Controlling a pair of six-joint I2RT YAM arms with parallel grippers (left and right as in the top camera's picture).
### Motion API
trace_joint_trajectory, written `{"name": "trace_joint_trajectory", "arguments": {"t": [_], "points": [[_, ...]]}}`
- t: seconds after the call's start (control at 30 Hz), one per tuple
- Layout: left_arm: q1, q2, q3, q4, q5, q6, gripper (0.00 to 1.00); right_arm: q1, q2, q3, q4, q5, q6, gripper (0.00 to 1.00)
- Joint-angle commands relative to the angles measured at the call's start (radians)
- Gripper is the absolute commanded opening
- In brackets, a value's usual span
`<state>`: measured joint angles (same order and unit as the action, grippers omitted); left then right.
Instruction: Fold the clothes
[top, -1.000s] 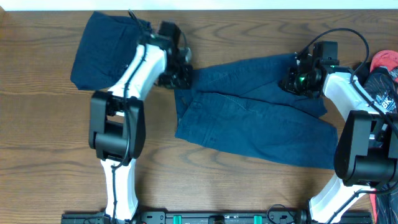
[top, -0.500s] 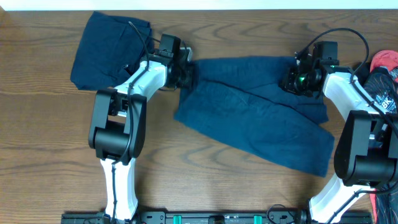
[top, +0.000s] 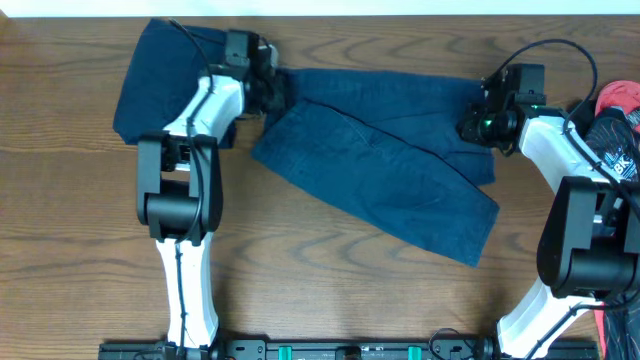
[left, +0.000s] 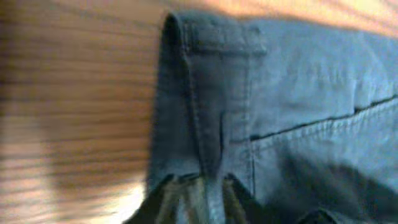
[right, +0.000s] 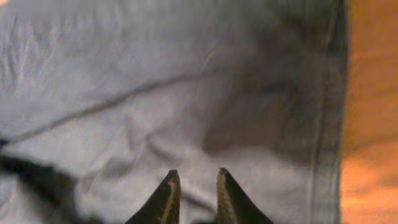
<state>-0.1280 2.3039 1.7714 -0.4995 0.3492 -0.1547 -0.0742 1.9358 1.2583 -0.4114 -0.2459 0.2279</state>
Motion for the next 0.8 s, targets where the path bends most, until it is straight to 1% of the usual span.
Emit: {"name": "trace_joint_trajectory", "arguments": {"t": [0.0,0.07,0.1,0.17,0.2,0.33,0.4,0.47,0.53,0.57,0.6,0.63,0.67,0.7,0.77], "points": [[-0.002,-0.041,0.072,-0.081,-0.017,0.008,0.40,0.003,0.073,-0.004,0.059,0.054,0.006,0.12],[-0.003,-0.076,0.080,-0.129,0.001,0.009,0.48,0.003,0.116,-0.004,0.109,0.050,0.048,0.09],[-0.002,-0.105,0.080,-0.161,0.019,0.013,0.52,0.004,0.159,-0.004,0.159,0.023,0.082,0.05],[-0.002,-0.151,0.080,-0.213,0.028,0.016,0.58,0.004,0.212,-0.004,0.224,-0.018,0.119,0.03],[-0.002,-0.171,0.080,-0.240,0.028,0.019,0.60,0.004,0.239,-0.004,0.259,-0.029,0.142,0.02],[-0.002,-0.254,0.080,-0.352,0.028,0.055,0.62,0.000,0.321,0.001,0.434,-0.048,0.245,0.01],[-0.002,-0.286,0.080,-0.409,0.027,0.069,0.63,-0.002,0.332,0.018,0.500,-0.058,0.266,0.01],[-0.003,-0.304,0.080,-0.451,0.027,0.092,0.63,-0.004,0.331,0.050,0.512,-0.058,0.265,0.01],[-0.008,-0.307,0.080,-0.491,0.026,0.126,0.63,-0.008,0.323,0.097,0.477,-0.089,0.251,0.01],[-0.011,-0.302,0.077,-0.503,0.018,0.143,0.63,-0.012,0.314,0.116,0.455,-0.117,0.225,0.05],[-0.015,-0.296,0.071,-0.505,-0.003,0.150,0.64,-0.017,0.301,0.132,0.433,-0.146,0.197,0.20],[-0.020,-0.288,0.060,-0.497,-0.032,0.151,0.66,-0.024,0.280,0.145,0.406,-0.175,0.169,0.34],[-0.022,-0.281,0.051,-0.482,-0.053,0.152,0.70,-0.032,0.252,0.152,0.377,-0.197,0.149,0.41],[-0.024,-0.269,0.039,-0.456,-0.059,0.159,0.71,-0.040,0.224,0.153,0.354,-0.215,0.134,0.44],[-0.025,-0.248,0.029,-0.407,-0.055,0.174,0.72,-0.060,0.155,0.153,0.291,-0.255,0.100,0.46]]}}
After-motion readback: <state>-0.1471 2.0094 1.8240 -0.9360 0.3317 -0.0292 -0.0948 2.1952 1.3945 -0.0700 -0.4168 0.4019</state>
